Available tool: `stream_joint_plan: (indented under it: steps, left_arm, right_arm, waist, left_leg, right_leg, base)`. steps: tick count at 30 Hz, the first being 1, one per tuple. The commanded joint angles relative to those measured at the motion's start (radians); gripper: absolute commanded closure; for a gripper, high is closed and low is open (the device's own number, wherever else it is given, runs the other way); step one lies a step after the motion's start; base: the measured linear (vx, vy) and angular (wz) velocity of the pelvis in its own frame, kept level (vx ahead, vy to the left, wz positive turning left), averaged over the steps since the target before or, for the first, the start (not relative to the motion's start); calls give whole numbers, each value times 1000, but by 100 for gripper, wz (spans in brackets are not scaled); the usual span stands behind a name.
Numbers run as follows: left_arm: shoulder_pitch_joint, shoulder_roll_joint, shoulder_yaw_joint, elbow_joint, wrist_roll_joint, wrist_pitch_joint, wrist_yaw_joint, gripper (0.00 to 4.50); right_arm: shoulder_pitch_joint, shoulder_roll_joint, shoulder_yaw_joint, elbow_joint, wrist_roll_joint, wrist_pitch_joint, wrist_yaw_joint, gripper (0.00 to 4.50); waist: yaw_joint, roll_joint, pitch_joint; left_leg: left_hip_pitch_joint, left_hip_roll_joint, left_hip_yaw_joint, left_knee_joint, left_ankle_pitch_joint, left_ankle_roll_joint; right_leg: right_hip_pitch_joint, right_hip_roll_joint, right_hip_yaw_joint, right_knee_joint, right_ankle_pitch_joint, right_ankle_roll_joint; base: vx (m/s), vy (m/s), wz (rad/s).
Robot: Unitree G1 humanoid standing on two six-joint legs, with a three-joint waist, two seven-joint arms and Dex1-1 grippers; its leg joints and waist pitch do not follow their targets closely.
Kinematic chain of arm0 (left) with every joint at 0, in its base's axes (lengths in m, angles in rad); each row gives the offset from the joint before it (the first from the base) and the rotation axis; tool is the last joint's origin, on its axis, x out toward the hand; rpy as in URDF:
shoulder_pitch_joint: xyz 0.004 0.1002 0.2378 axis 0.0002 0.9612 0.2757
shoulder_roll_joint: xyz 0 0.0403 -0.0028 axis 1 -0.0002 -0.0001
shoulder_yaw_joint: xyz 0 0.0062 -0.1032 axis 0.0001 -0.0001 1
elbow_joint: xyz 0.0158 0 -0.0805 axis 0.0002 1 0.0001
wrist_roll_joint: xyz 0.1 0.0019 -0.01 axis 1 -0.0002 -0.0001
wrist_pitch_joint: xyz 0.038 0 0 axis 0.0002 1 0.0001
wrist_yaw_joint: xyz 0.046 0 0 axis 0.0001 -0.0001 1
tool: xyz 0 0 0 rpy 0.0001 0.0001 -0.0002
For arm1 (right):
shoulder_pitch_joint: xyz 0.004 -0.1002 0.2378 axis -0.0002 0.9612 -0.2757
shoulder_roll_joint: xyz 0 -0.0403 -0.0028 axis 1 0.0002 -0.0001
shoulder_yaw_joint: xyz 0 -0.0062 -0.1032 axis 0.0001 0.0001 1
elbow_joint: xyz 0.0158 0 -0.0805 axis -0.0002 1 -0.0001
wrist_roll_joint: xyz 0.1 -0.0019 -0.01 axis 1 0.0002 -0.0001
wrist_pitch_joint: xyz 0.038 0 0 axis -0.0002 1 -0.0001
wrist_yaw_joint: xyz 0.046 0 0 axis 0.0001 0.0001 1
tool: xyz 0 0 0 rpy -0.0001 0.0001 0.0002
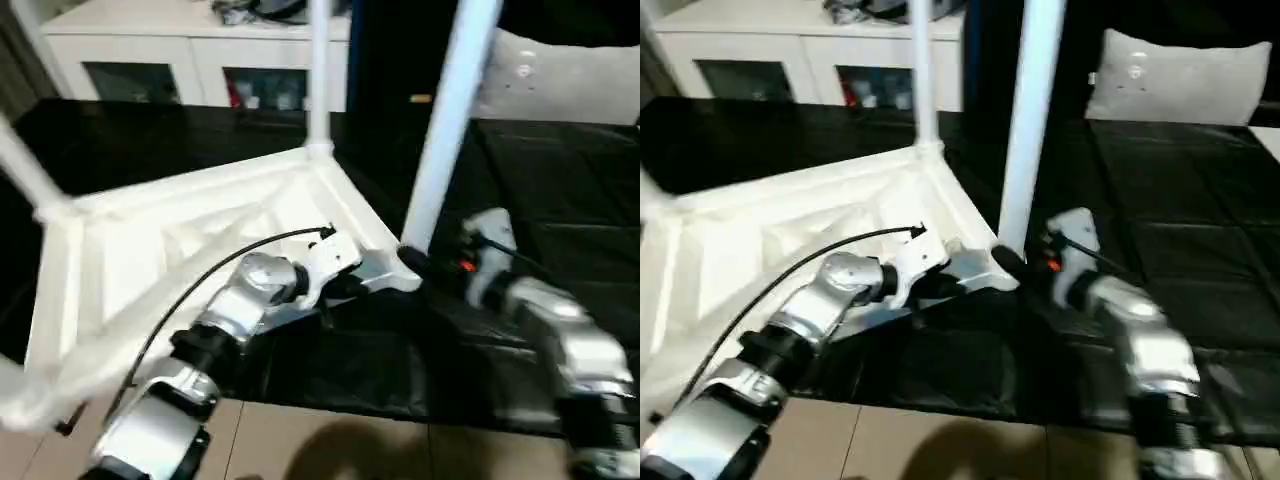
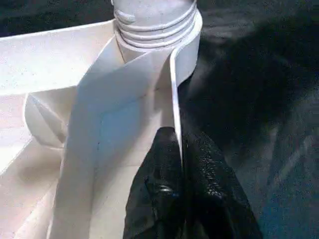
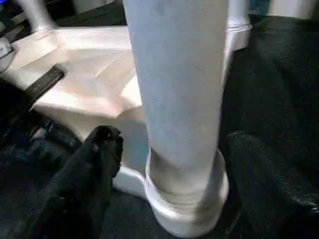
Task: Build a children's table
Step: Rotate leg to tighten
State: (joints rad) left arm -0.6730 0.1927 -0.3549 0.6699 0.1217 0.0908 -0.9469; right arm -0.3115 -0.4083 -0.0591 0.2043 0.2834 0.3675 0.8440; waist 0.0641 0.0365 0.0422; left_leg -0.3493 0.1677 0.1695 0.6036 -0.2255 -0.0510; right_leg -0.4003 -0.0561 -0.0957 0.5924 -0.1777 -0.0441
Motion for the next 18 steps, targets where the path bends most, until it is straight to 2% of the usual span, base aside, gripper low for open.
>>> stream_joint_plan:
  steps: [1,3,4,7,9,10,11,15,16,17,18]
  left_arm:
    - [10,49,-49,-5,26,-75,-93,450]
    - [9,62,-54,-1,23,-93,-116,450]
    - [4,90,-65,6,17,-133,-177,450]
    - [1,115,-77,9,5,-172,-255,450]
    - [-3,128,-87,11,-10,-207,-322,450]
    - [-4,131,-91,11,-12,-217,-339,450]
    - [-4,135,-100,12,-13,-230,-361,450]
    - [-5,140,-114,13,-20,-257,-408,450]
    - [-8,140,-115,14,-23,-260,-422,450]
    - [-10,141,-116,14,-25,-261,-431,450]
    - [-12,141,-117,14,-25,-261,-436,450]
  right_arm:
    - [14,-69,28,-39,10,-19,116,66]
    - [19,-95,41,-43,8,-22,153,66]
    - [27,-140,66,-48,7,-36,227,66]
    - [25,-171,86,-42,19,-51,298,66]
    - [13,-176,96,-22,15,-90,340,91]
    - [9,-175,97,-16,13,-106,349,100]
    - [4,-175,103,-8,18,-109,365,112]
    - [-5,-175,121,-2,38,-96,409,142]
    - [-6,-177,132,-8,50,-72,434,147]
    - [-5,-179,141,-14,59,-53,453,155]
    - [-5,-180,146,-17,64,-40,464,169]
  waist:
    - [7,-8,-64]
    - [8,-9,-64]
    - [12,-11,-62]
    - [20,-7,-63]
    - [28,-13,-62]
    - [30,-12,-62]
    - [34,-10,-64]
    - [47,-8,-66]
    - [47,-17,-66]
    - [50,-12,-65]
    - [51,-12,-65]
  left_leg:
    - [-9,58,-22,-58,-42,140]
    - [-10,58,-23,-57,-44,143]
    - [-10,58,-20,-57,-49,147]
    - [-8,62,-20,-57,-50,143]
    - [-6,64,-18,-58,-56,135]
    - [-7,64,-18,-58,-53,134]
    - [-3,67,-18,-59,-51,130]
    - [-2,73,-18,-57,-39,133]
    - [-2,73,-17,-58,-39,134]
    - [-4,72,-18,-59,-36,137]
    - [-4,72,-18,-58,-36,136]
  right_leg:
    - [71,-97,58,-77,-190,-159]
    - [72,-97,56,-77,-192,-159]
    - [71,-97,55,-79,-209,-154]
    - [68,-98,55,-77,-225,-150]
    - [65,-101,55,-79,-247,-147]
    - [65,-101,55,-78,-247,-148]
    - [61,-101,56,-76,-239,-153]
    - [62,-103,58,-65,-172,-182]
    - [63,-103,58,-64,-167,-183]
    - [64,-104,57,-64,-171,-185]
    - [64,-104,58,-64,-174,-182]
  base:
    - [0,0,0]
    - [0,0,0]
    - [0,0,0]
    - [0,0,0]
    - [0,0,0]
    - [0,0,0]
    - [0,0,0]
    - [0,0,0]
    - [0,0,0]
    - [0,0,0]
    - [0,0,0]
